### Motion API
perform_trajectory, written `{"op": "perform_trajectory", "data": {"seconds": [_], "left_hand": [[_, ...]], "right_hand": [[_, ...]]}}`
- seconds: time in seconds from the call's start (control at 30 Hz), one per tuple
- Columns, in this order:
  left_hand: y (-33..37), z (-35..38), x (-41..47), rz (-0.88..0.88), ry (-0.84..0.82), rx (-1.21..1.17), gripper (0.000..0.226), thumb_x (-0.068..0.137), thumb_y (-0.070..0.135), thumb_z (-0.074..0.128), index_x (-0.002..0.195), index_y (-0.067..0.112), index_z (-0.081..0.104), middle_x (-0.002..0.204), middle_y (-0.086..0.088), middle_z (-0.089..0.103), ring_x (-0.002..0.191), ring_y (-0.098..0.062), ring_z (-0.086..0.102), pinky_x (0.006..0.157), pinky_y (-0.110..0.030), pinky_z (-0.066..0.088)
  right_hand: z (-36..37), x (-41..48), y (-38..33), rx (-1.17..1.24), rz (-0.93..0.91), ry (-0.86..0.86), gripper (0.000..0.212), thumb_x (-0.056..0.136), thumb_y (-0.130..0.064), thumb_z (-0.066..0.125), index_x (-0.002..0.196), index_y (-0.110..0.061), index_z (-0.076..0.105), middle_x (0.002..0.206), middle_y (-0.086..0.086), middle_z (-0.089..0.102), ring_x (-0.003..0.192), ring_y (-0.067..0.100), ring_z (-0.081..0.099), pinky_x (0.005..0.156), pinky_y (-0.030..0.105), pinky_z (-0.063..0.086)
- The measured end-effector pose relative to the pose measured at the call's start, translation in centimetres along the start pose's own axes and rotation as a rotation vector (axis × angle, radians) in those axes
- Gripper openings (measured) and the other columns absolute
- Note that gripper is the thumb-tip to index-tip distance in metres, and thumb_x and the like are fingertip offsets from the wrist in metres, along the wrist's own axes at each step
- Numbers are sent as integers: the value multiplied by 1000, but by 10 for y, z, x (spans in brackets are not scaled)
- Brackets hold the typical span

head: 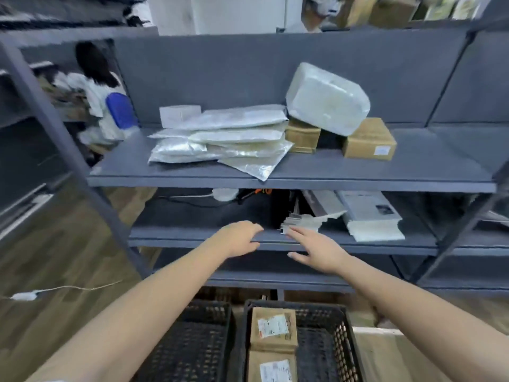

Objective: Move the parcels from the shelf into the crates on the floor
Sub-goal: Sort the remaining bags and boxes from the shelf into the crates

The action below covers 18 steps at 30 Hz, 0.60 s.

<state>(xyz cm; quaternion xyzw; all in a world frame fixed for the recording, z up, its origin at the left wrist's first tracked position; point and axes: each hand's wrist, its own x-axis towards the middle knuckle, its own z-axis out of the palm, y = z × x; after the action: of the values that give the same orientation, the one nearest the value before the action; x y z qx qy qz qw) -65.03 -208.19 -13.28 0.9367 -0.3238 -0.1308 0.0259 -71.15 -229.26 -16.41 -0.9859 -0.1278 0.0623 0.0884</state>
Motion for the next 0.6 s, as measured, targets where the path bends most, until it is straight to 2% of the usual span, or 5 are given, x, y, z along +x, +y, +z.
{"op": "perform_trajectory", "data": {"seconds": [0.2, 0.3, 0.47, 0.6], "left_hand": [[10, -67, -39, -1, 168, 40, 53, 96, 35, 48, 145, 21, 34, 146, -4, 42, 132, -21, 42, 105, -37, 38], [0, -82, -50, -47, 235, 64, 52, 96, 37, 47, 143, 21, 35, 140, -4, 47, 127, -22, 45, 100, -38, 42], [-37, -109, -43, -99, 330, 50, 53, 95, 41, 47, 141, 19, 37, 139, -4, 47, 127, -23, 45, 99, -39, 43], [-80, -143, -13, -94, 429, 55, 49, 95, 39, 47, 137, 16, 41, 136, -5, 50, 122, -25, 49, 95, -40, 45]], "right_hand": [[-67, -5, -38, -11, -21, 107, 63, 95, -43, 47, 149, -20, 24, 156, -2, 22, 142, 14, 25, 113, 26, 25], [-84, 0, -53, 11, -25, 151, 62, 95, -40, 48, 149, -18, 25, 155, 1, 26, 141, 15, 27, 112, 24, 21], [-107, 25, -69, 48, 2, 238, 60, 96, -40, 48, 148, -19, 28, 152, -1, 32, 139, 17, 31, 111, 29, 28], [-130, 78, -69, 20, 36, 309, 60, 95, -40, 48, 147, -18, 29, 152, 0, 32, 138, 18, 31, 111, 29, 29]]}}
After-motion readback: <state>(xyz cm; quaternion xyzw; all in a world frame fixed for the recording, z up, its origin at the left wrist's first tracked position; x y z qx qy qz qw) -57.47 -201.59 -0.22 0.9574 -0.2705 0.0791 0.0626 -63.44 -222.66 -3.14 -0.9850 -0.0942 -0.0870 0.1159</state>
